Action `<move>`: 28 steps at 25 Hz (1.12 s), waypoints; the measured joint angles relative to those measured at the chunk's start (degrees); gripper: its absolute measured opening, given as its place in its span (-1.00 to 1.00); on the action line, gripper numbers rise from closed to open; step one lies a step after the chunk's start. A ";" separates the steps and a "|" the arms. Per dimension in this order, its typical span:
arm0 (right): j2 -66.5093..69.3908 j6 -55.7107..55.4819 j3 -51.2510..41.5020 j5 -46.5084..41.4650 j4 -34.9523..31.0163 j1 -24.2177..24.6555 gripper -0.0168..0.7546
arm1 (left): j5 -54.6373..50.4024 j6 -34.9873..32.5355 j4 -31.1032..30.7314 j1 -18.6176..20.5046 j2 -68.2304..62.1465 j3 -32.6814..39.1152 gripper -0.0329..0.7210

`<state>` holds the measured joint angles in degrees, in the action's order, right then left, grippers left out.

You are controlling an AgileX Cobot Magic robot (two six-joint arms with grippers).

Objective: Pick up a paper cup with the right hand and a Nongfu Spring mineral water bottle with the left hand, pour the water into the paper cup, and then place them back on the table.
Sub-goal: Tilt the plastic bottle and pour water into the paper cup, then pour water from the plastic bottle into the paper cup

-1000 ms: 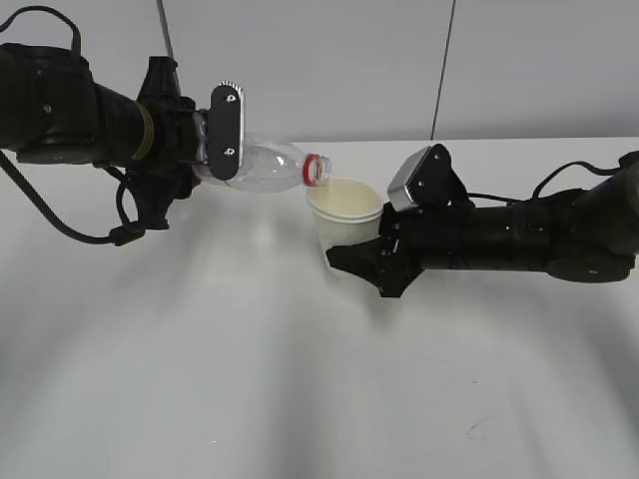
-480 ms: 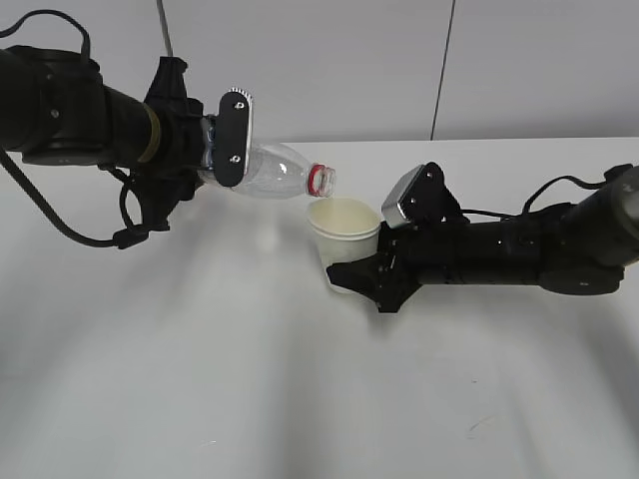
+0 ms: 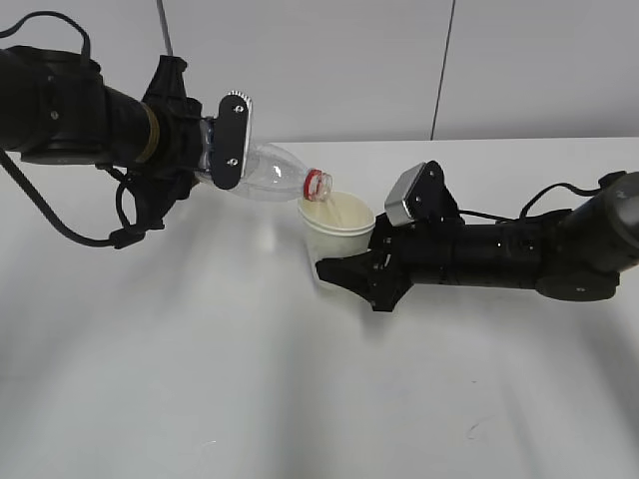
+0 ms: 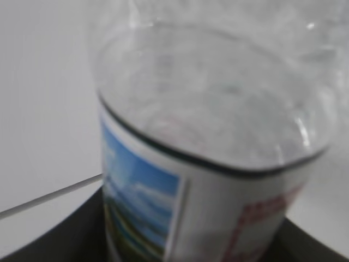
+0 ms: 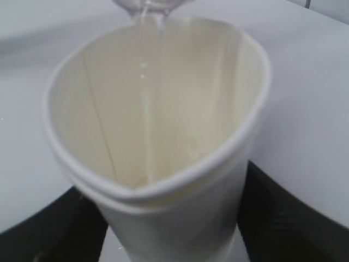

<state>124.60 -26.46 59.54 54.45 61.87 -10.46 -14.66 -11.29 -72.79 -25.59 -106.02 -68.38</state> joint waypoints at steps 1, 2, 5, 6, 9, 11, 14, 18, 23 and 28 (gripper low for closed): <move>0.00 0.00 0.00 0.13 0.00 0.00 0.35 | -0.05 0.00 -0.21 0.00 0.00 0.00 0.12; 0.00 0.00 0.00 0.22 0.11 0.00 0.35 | -0.12 0.00 -0.28 0.00 0.00 0.00 0.12; 0.00 0.00 0.00 0.34 0.68 0.00 0.35 | -0.32 0.00 -0.76 0.00 0.00 0.00 0.12; 0.00 0.03 0.00 0.34 1.16 0.00 0.35 | -0.44 0.00 -0.92 0.00 0.00 0.00 0.12; 0.00 0.03 0.00 0.34 2.58 0.00 0.35 | -0.99 0.00 -1.77 0.00 0.00 0.00 0.12; 0.00 0.13 0.00 0.23 2.84 0.00 0.35 | -1.25 -0.04 -2.31 0.00 0.00 0.00 0.12; 0.00 0.13 0.00 -0.66 3.21 0.00 0.35 | -1.25 -0.04 -2.87 0.00 0.00 0.00 0.12; 0.00 0.13 0.00 -2.27 3.69 0.00 0.35 | -1.25 -0.04 -3.50 0.00 0.00 0.00 0.10; 0.00 0.13 0.00 -2.65 4.02 0.00 0.35 | -1.25 -0.04 -4.46 0.00 0.00 0.00 0.10; 0.00 0.13 0.00 -2.65 3.96 0.00 0.35 | -2.00 -0.04 -5.50 0.00 0.00 0.00 0.09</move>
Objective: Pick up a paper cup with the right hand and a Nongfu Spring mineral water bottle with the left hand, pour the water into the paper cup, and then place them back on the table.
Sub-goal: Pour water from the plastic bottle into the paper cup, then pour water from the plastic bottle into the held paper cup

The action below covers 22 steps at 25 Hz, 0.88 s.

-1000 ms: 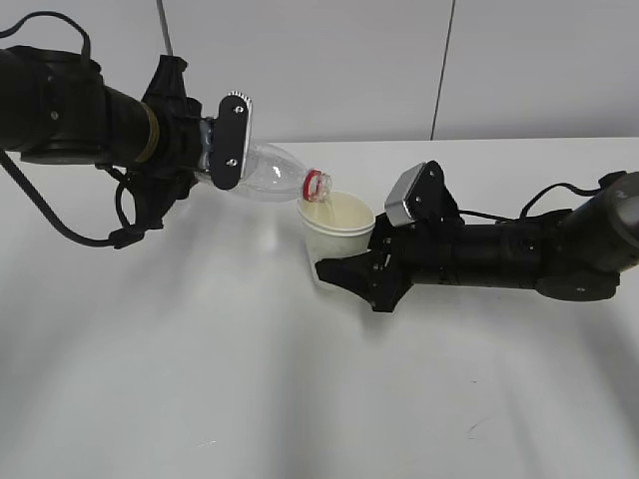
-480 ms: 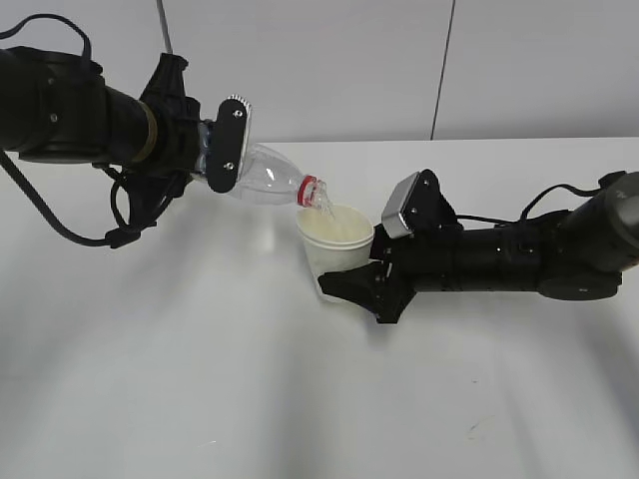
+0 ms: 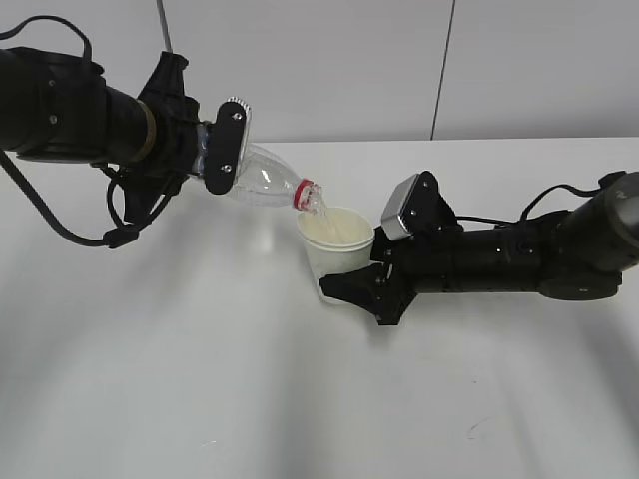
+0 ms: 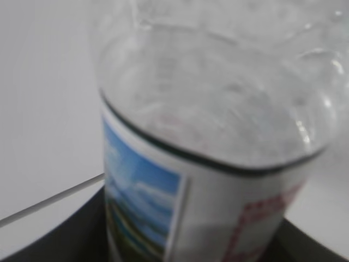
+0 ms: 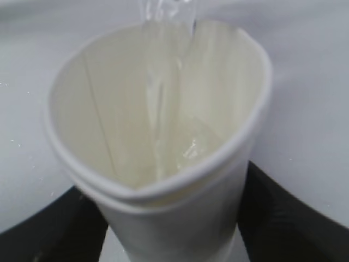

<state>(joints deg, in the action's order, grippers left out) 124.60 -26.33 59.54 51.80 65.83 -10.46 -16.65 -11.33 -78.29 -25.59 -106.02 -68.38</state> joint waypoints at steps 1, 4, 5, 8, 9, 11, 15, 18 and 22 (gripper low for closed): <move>0.00 0.00 0.00 0.00 0.00 0.00 0.35 | -0.26 0.00 -0.11 0.00 0.00 0.00 0.09; 0.00 0.00 0.00 0.00 0.00 0.00 0.35 | -0.52 0.00 -0.23 0.00 0.00 0.00 0.09; 0.00 0.00 0.00 0.00 0.00 0.00 0.35 | -0.53 0.00 -0.23 0.00 0.00 0.00 0.09; 0.00 0.00 0.00 -0.12 0.13 0.00 0.35 | -0.58 0.00 -0.28 0.00 0.00 0.00 0.09; 0.00 0.00 0.00 -0.12 0.13 0.00 0.35 | -0.58 0.00 -0.28 0.00 0.00 0.00 0.09; 0.00 0.00 0.00 -0.15 0.13 0.00 0.35 | -0.58 0.00 -0.28 0.00 0.00 0.00 0.09; 0.00 0.00 0.00 -0.25 0.22 0.00 0.35 | -0.58 0.00 -0.42 0.00 0.00 0.00 0.09; 0.00 0.00 0.00 -0.25 0.22 0.00 0.35 | -0.58 0.00 -0.48 0.00 0.00 0.00 0.09; 0.14 -0.10 0.00 -0.25 0.34 0.00 0.35 | -0.58 0.00 -0.95 0.00 0.00 0.00 0.09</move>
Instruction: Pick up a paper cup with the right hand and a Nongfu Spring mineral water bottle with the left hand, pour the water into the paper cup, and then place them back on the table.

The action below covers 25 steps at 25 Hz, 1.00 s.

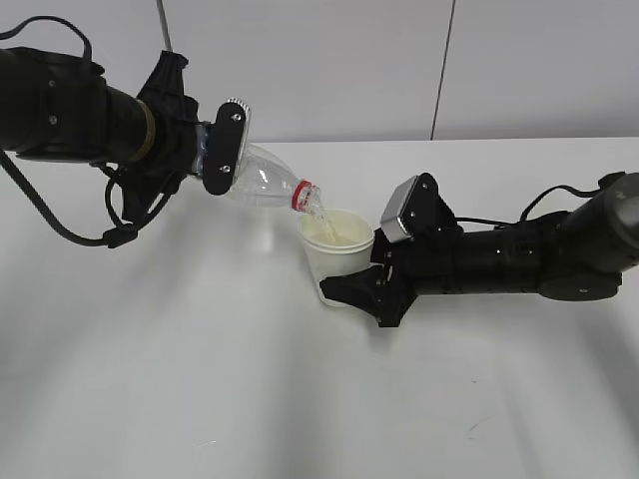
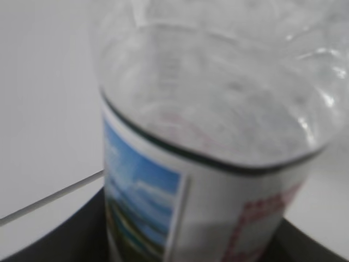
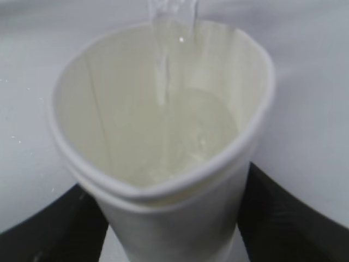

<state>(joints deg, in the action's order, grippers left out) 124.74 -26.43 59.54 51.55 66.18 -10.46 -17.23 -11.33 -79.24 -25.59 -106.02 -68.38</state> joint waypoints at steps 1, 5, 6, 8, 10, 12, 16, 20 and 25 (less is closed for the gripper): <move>-0.01 0.00 0.00 0.00 0.00 0.00 0.35 | 0.00 0.00 -0.23 0.00 0.00 0.00 0.09; 0.12 0.00 0.00 -0.13 0.00 0.00 0.35 | 0.00 0.00 -0.62 0.00 0.00 0.00 0.09; 0.16 0.00 0.00 -0.23 0.00 0.00 0.35 | 0.00 0.00 -0.67 0.00 0.00 0.00 0.09; 0.25 0.00 0.00 -0.23 0.11 0.00 0.35 | 0.00 0.00 -0.81 0.00 0.00 0.00 0.09; 0.29 0.00 0.00 -0.23 0.04 0.00 0.35 | 0.00 0.00 -0.81 0.00 0.00 -0.05 0.09; 0.39 0.00 0.00 -0.35 0.14 0.00 0.35 | 0.00 0.00 -0.81 0.00 0.00 -0.11 0.09; 0.38 0.00 0.00 -0.35 0.14 0.00 0.35 | 0.00 0.00 -0.81 0.00 0.00 -0.11 0.09; 0.38 0.00 0.00 -0.35 -0.06 0.00 0.35 | 0.00 0.72 -0.81 0.00 0.00 -0.11 0.09; 0.38 1.80 0.00 1.20 -3.28 0.00 0.35 | 1.79 10.96 -0.31 0.00 0.00 -0.11 0.09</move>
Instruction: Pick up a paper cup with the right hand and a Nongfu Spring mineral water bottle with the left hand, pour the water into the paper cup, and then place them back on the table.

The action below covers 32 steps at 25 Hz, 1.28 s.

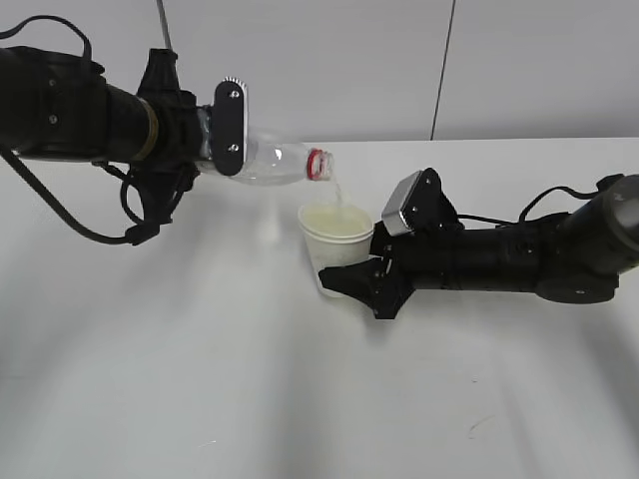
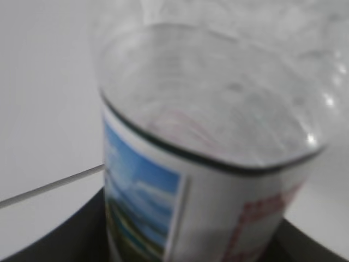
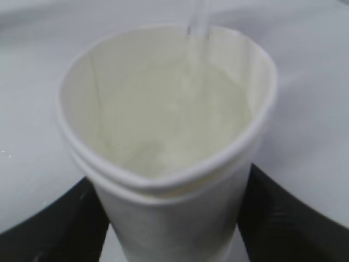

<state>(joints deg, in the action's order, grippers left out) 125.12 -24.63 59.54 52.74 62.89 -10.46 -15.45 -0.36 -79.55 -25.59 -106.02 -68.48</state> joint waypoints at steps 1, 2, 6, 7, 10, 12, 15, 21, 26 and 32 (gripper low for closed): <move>0.00 0.60 0.00 0.35 -0.88 0.00 0.35 | 0.68 2.45 0.66 0.00 0.00 0.00 0.09; 0.00 1.19 0.00 0.56 -1.67 0.00 0.35 | 1.51 4.04 1.36 0.00 0.00 0.00 0.09; 0.00 2.96 0.00 1.91 -4.77 0.00 0.35 | 3.58 6.75 7.56 0.00 0.00 0.00 0.09; 0.00 3.60 0.00 2.15 -5.79 0.00 0.35 | 4.13 6.92 9.78 0.00 0.00 0.00 0.09; 0.00 4.33 0.00 2.29 -8.77 0.23 0.35 | 5.04 7.32 15.80 0.00 0.00 0.00 0.09; 0.00 4.46 0.00 2.29 -10.75 0.87 0.35 | 6.26 7.32 20.32 0.10 0.00 0.00 0.09; 0.00 4.57 0.00 2.29 -12.74 1.67 0.35 | 11.44 7.49 28.34 0.90 0.00 0.53 0.09; -0.23 5.99 0.00 2.29 -17.82 2.27 0.35 | 24.42 7.61 42.62 3.70 0.00 5.31 0.09; -0.23 9.26 0.00 2.29 -24.29 2.27 0.35 | 37.60 7.73 50.39 4.73 0.00 12.16 0.09; -0.23 12.17 0.00 2.29 -30.59 2.36 0.35 | 55.81 7.73 57.87 6.40 -0.40 20.34 0.09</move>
<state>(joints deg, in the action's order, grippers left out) 124.89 -12.46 59.54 55.03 32.30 -8.10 40.37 7.36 -21.68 -19.19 -106.42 -48.15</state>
